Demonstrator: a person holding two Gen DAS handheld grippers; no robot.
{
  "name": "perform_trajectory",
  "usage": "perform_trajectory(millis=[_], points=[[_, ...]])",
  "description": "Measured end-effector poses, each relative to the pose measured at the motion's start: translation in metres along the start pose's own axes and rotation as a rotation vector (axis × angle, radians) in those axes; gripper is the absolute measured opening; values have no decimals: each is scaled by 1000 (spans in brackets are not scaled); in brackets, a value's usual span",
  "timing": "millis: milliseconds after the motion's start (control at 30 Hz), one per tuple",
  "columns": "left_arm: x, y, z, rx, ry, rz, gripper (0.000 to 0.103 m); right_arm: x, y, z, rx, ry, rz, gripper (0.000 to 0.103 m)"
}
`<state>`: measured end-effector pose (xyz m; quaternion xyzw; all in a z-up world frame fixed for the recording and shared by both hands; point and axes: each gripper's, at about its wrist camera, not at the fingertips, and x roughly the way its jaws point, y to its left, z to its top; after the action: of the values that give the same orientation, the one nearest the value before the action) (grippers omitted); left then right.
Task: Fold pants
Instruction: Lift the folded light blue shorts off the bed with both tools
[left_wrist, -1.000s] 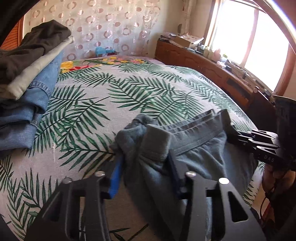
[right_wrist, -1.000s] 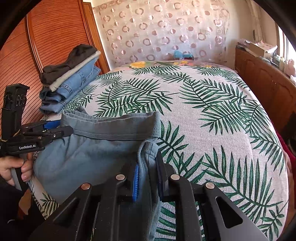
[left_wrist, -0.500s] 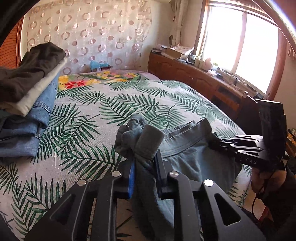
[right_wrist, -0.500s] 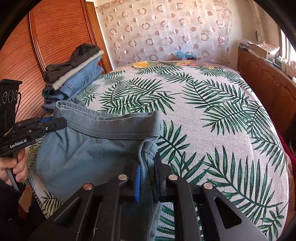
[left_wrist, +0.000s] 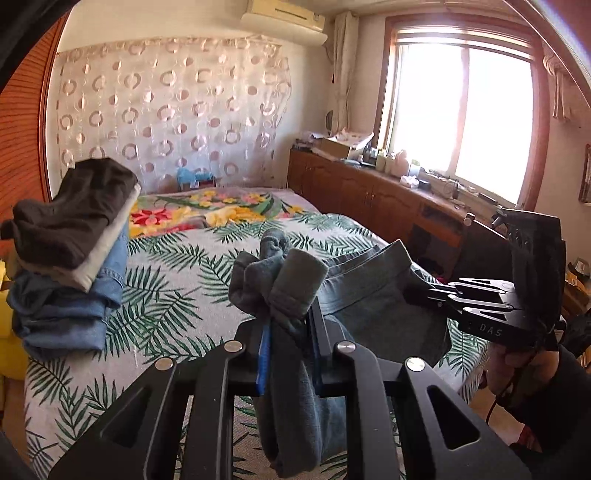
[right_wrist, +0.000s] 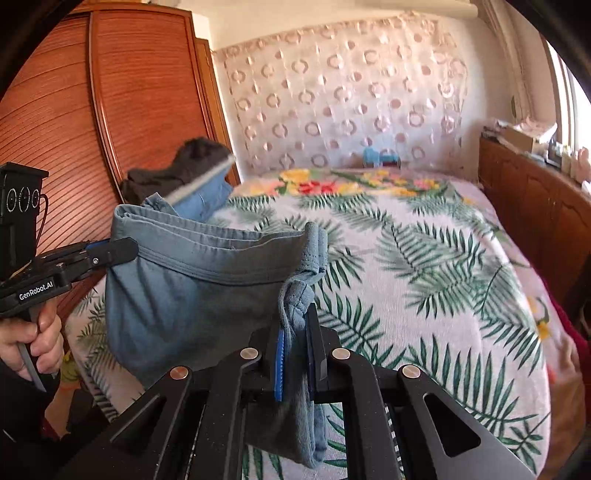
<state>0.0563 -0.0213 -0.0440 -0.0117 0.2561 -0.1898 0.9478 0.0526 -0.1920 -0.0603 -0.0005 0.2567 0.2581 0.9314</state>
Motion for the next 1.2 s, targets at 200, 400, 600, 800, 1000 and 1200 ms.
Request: perform_trajectory(millis=[200,400,600,800,1000,1200], points=[[-18,0,11,9,-56,5,18,-20,9,10,-35,-55,4,9],[-33,3,17,13,-100,16,18,-38,18,18,-71,-96,12,9],[-44,7,22,21,-128,33,18,-41,23,25,-99,-115,25,9],[-57,11,25,22,-152,53,18,-37,26,27,-124,-131,37,9],[-66,16,26,21,-173,73,18,-28,29,31,-150,-139,46,9],[-71,25,23,6,-176,94,18,-15,29,35,-171,-137,55,9]])
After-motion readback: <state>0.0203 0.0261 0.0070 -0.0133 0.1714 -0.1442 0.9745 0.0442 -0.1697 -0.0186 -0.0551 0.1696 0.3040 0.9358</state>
